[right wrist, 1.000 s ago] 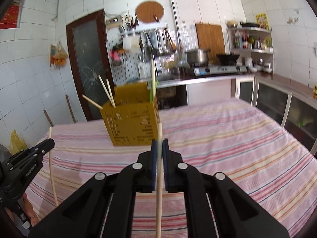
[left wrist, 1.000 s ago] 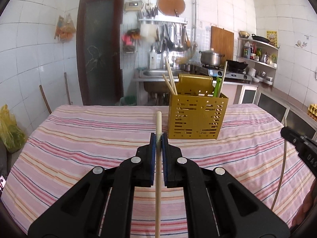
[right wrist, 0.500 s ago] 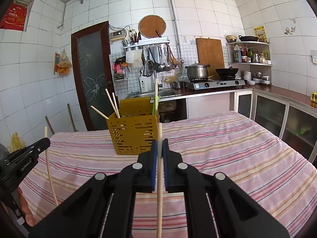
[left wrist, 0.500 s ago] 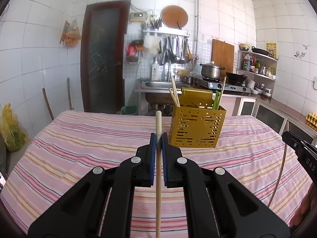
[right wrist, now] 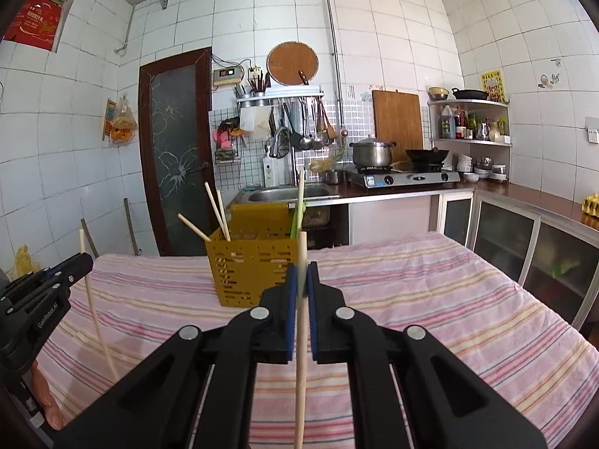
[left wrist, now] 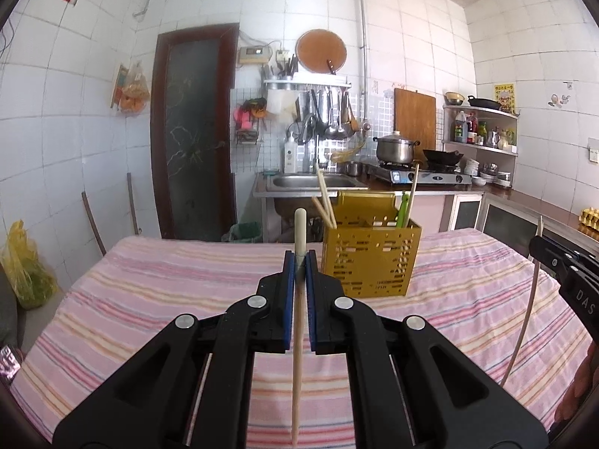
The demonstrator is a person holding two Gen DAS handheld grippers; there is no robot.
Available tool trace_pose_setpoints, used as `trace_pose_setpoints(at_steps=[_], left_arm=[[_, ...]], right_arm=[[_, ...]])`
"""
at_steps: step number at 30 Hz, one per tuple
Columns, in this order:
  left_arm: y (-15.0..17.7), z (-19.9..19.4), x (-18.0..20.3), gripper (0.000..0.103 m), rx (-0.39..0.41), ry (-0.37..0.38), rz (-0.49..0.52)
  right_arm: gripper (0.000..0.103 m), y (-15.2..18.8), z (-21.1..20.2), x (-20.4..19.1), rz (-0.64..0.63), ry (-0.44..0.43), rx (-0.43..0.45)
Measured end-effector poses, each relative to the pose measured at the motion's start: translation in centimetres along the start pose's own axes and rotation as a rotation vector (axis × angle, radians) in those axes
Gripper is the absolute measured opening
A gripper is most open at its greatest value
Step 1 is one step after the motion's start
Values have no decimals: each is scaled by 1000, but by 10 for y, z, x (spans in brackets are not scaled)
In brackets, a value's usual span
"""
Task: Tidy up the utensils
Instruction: 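Carry both chopsticks up to the yellow caddy and lower them into it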
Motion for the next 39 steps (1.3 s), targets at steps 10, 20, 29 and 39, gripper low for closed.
trace_pose_setpoints(at_steps=[10, 20, 29, 39], left_arm=[[-66, 26, 39, 5, 43, 87, -4], [-154, 82, 77, 5, 128, 150, -31], [-177, 154, 83, 4, 149, 138, -55], [-134, 220, 77, 4, 99, 111, -62]], right_arm=[[6, -68, 24, 18, -13, 12, 82], [6, -160, 92, 43, 40, 11, 196], [6, -189, 150, 38, 42, 15, 258], [6, -157, 206, 29, 38, 1, 237]])
Point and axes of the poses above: each gripper's, at about its wrist camera, not at the fingertips, and z roughly the way its jaws point, x to its right, y to its underside, the point moved 8 cm from there along z, roughly the way its jaws point, and after that the axes turned 13 degrees about -z, right-handed, at the moved point
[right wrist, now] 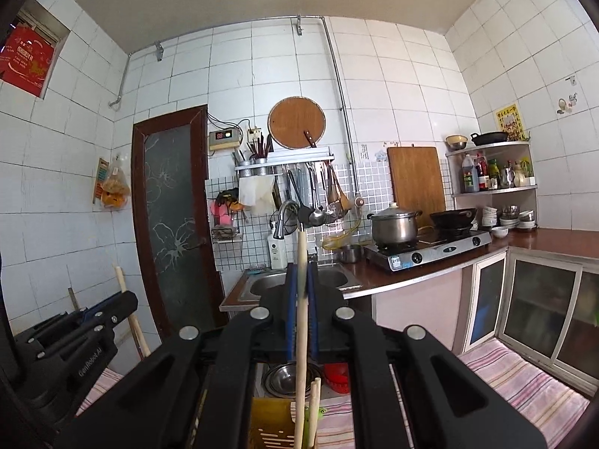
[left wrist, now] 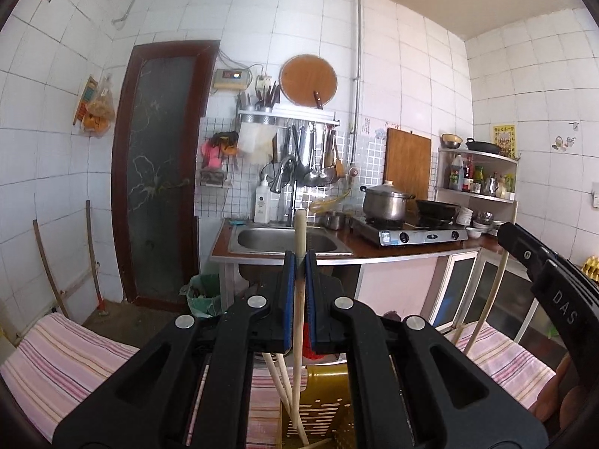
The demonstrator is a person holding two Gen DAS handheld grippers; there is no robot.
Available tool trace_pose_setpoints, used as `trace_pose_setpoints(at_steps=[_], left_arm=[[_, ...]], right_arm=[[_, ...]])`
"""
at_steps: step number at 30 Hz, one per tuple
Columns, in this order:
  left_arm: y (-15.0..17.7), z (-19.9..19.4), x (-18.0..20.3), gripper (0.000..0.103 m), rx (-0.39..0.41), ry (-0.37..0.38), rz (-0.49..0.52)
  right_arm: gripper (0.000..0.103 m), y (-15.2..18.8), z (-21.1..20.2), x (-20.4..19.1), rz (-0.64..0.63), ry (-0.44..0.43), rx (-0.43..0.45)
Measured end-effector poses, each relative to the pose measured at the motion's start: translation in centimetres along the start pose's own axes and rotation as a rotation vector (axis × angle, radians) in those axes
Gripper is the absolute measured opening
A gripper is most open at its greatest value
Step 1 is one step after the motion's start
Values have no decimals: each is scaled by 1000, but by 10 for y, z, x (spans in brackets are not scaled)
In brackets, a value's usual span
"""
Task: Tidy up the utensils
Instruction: 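Carry both chopsticks up to the yellow caddy and lower them into it, then open both tools to release the chopsticks into the caddy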
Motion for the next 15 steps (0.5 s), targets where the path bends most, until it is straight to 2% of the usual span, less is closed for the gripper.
trace_pose_setpoints(at_steps=[11, 15], left_arm=[[35, 20, -15, 5, -84, -19, 15], [42, 13, -20, 5, -101, -46, 19]], right_arm=[[6, 47, 21, -6, -3, -44, -144], [8, 58, 16, -2, -9, -44, -202]])
Point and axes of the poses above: each gripper's, at about its wrist camera, not at the fingertips, and z roughly the way its jaws point, x to its right, y to its underside, the point moved 8 cm from there along z, roughly the way its jaws point, and after that the axes turned 13 degrees about -z, right-handed, at the moved point
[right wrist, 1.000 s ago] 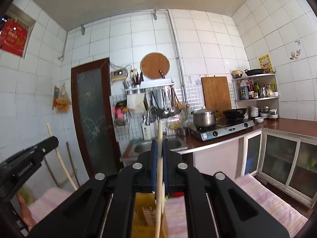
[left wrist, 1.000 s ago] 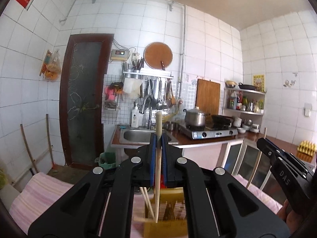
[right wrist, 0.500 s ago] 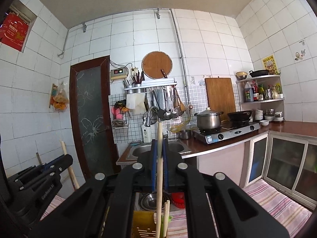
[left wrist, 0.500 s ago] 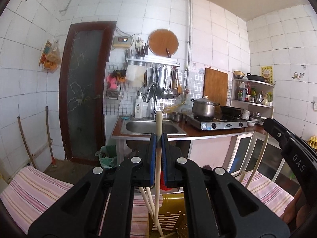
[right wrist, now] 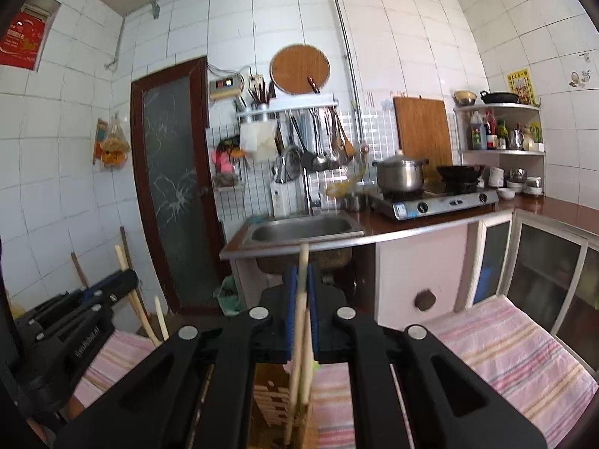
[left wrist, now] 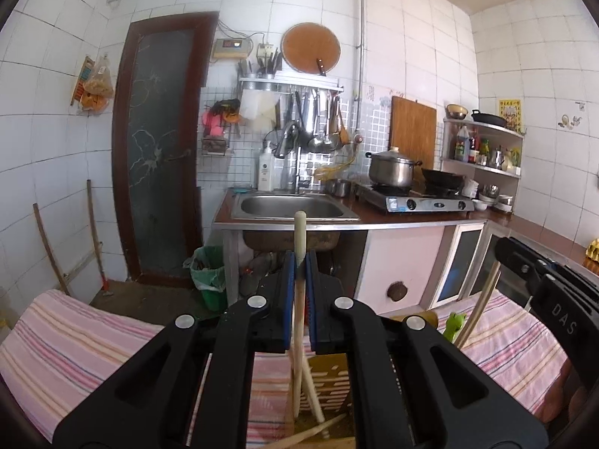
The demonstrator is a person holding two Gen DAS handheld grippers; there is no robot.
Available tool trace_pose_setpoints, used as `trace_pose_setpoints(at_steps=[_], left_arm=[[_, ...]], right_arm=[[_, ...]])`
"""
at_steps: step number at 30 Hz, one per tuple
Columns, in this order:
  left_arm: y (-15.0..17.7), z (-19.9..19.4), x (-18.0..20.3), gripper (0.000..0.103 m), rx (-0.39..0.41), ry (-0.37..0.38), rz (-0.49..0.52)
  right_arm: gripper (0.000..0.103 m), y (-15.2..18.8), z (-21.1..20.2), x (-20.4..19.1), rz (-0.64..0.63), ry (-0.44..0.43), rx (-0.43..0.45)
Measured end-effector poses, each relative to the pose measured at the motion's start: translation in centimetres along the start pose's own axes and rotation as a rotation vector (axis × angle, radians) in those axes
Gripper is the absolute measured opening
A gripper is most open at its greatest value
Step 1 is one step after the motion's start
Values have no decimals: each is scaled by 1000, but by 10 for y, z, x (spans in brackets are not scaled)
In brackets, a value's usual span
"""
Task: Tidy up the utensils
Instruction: 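Open both tools to release the chopsticks into the caddy, then move both open tools down toward the grey spoon and blue spatula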
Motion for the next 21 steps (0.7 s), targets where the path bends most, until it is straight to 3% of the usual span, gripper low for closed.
trace_pose_setpoints(at_steps=[1, 2, 3, 4, 6, 8, 12, 16, 21], left_arm=[[1, -6, -2, 8, -4, -5, 3], [1, -11, -3, 21, -11, -11, 8], [-1, -16, -5, 41, -11, -18, 10], [-2, -25, -8, 51, -3, -36, 14], [-4, -45, -16, 70, 13, -66, 28], [-3, -60, -25, 72, 5, -83, 26], [8, -97, -53, 89, -53, -112, -34], [23, -133, -76, 97, -64, -158, -35], [54, -168, -90, 98, -90, -205, 11]], right_arm=[[17, 2, -2, 1, 1, 0, -8], [43, 3, -7, 3, 12, -2, -18], [54, 5, -14, 6, 25, 1, -15], [60, 6, -20, 7, 26, 7, -17], [60, 11, -30, 6, 19, 6, -38], [60, 18, -44, 3, 9, -4, -67], [64, 35, -74, -6, -25, -22, -109], [70, 56, -104, -15, -43, -45, -147], [74, 87, -134, -28, -44, -72, -201]])
Point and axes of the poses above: each gripper's, at about its wrist camera, not at the fingertips, and z roughly the way its jaws point, x to its right, y to its underside, the point moved 8 cm from there along z, roughly the way its jaws point, and after that the axes turned 13 degrees about -z, right-handed, at the moved point
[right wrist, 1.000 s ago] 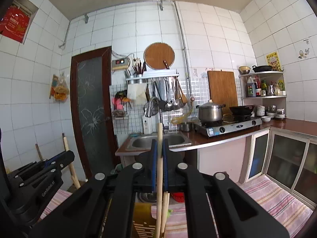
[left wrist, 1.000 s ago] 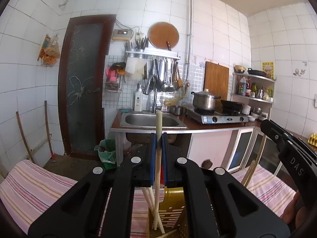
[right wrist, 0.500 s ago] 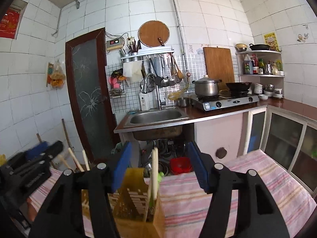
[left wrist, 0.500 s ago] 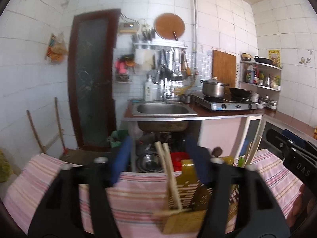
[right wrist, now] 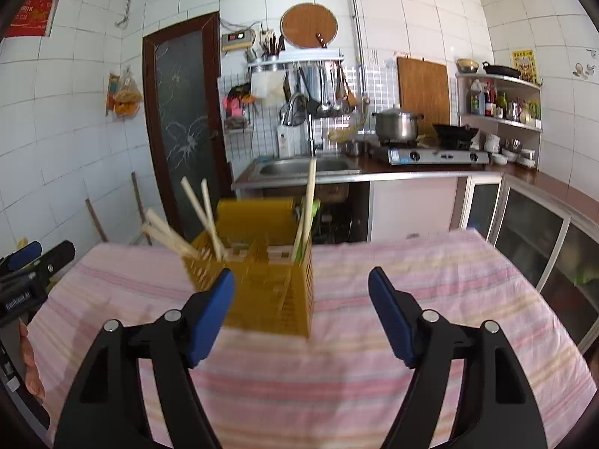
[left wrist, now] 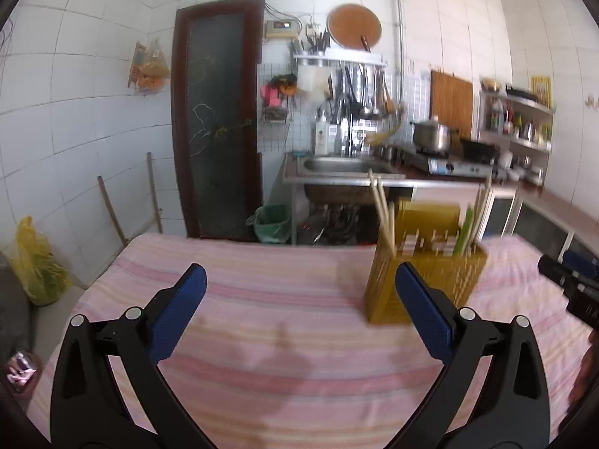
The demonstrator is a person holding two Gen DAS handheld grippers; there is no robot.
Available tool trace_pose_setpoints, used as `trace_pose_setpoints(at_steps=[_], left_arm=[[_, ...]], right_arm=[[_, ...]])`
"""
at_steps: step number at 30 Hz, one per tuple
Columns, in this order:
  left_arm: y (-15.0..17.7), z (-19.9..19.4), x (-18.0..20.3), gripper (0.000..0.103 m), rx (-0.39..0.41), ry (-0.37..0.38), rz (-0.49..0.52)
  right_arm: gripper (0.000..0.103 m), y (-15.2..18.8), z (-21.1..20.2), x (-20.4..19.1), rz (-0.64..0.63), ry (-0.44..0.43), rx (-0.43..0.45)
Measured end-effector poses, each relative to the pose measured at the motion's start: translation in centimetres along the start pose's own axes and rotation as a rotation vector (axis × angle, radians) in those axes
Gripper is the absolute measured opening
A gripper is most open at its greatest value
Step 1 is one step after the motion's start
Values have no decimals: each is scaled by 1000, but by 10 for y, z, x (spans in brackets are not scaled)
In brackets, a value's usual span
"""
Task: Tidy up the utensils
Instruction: 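Move both open tools down toward the grey spoon and blue spatula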
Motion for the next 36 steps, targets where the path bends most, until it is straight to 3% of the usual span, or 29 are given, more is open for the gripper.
trace_pose_setpoints(at_steps=[5, 16, 24, 36], left_arm=[[43, -13, -17, 98, -77, -16, 1], [116, -8, -37, 98, -182, -61, 55], [136, 5, -34, 98, -233, -68, 79], [142, 27, -56, 98, -317, -127, 2]], right_arm=[[80, 30, -14, -21, -31, -12, -36], [81, 97, -14, -41, 0, -42, -128], [81, 117, -3, -55, -21, -64, -181], [80, 144, 8, -98, -110, -172, -346]])
Point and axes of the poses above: each gripper's, at about its wrist camera, not at the fingertips, and z roughly the way its jaws point, x to its right, y to its underside, the point moved 8 cm from there along z, roughly the way its jaws point, and after that the axes turned 13 degrees about -z, right-handed, at the moved point
